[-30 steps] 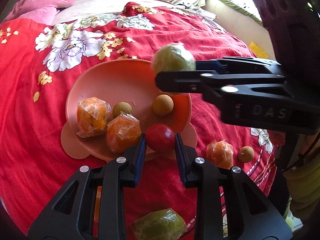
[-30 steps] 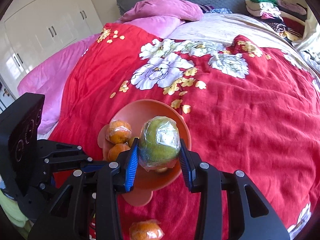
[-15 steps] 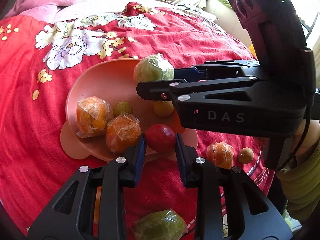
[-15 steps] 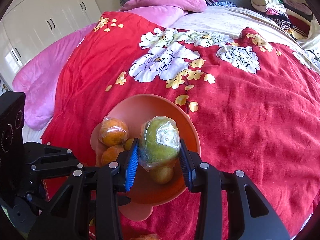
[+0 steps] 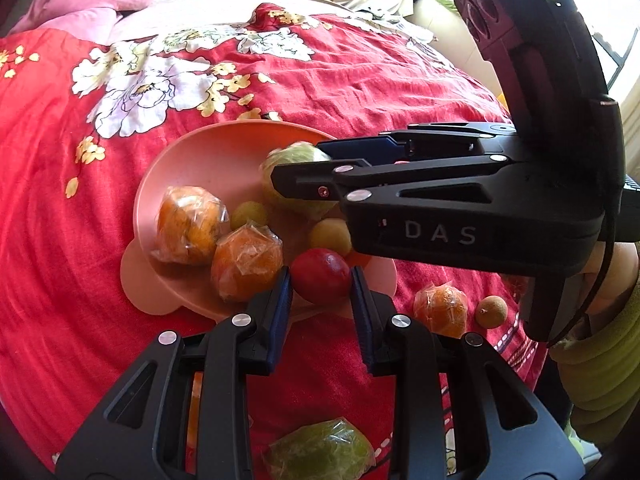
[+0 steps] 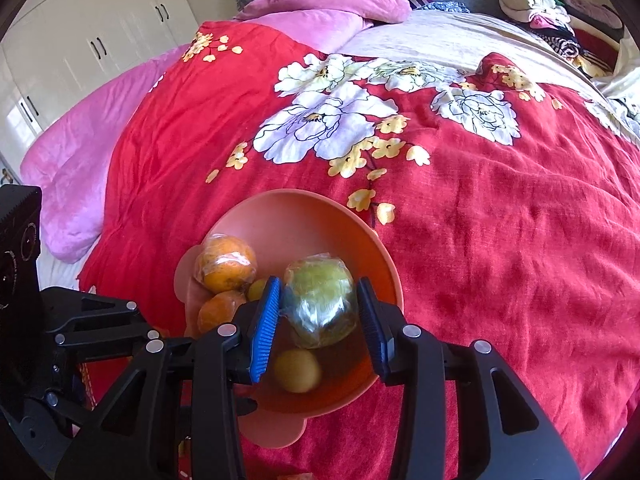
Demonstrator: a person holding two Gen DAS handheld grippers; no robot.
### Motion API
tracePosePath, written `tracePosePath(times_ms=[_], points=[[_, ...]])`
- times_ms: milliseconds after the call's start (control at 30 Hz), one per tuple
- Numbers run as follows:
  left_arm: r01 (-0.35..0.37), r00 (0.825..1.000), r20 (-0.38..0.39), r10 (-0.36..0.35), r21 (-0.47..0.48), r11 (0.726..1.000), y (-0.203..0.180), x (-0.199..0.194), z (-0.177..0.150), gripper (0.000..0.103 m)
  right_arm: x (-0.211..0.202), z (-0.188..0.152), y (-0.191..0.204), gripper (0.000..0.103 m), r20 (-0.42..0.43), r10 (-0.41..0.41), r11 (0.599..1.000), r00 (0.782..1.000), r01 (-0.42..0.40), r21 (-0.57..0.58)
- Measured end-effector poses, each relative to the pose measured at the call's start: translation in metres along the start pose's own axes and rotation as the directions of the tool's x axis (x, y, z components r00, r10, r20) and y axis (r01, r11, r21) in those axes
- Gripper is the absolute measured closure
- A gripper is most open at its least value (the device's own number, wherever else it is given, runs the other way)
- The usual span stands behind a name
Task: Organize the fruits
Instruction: 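Open the right gripper to drop the green fruit while the left gripper releases the tomato into the bowl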
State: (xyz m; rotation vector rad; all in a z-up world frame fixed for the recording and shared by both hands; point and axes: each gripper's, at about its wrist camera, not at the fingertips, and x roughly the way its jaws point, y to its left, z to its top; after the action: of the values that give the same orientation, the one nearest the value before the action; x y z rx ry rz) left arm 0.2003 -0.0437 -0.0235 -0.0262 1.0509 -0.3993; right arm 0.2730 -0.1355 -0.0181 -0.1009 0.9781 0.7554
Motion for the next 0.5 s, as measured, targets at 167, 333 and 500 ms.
tracePosePath(times_ms=[167,333,500], points=[[0.001,1.000,0.001,-0.001,0.000,1.000,0.001,-0.001,0.000,0.077,-0.010,0.000,-0.002,0.063,0.026,-0.005,1.000,1.000,0.005,0.012],[-0.004,1.000,0.004,0.004,0.002,1.000,0.000,-0.002,0.000,0.070,-0.018,-0.001,-0.006,0.055,0.042,-0.003,0.999,0.999,0.002,0.033],[-0.003,1.000,0.007,0.003,0.000,1.000,0.000,-0.002,-0.001,0.069,-0.023,-0.004,-0.009,0.049,0.048,-0.012,0.999,0.999,0.009,0.046]])
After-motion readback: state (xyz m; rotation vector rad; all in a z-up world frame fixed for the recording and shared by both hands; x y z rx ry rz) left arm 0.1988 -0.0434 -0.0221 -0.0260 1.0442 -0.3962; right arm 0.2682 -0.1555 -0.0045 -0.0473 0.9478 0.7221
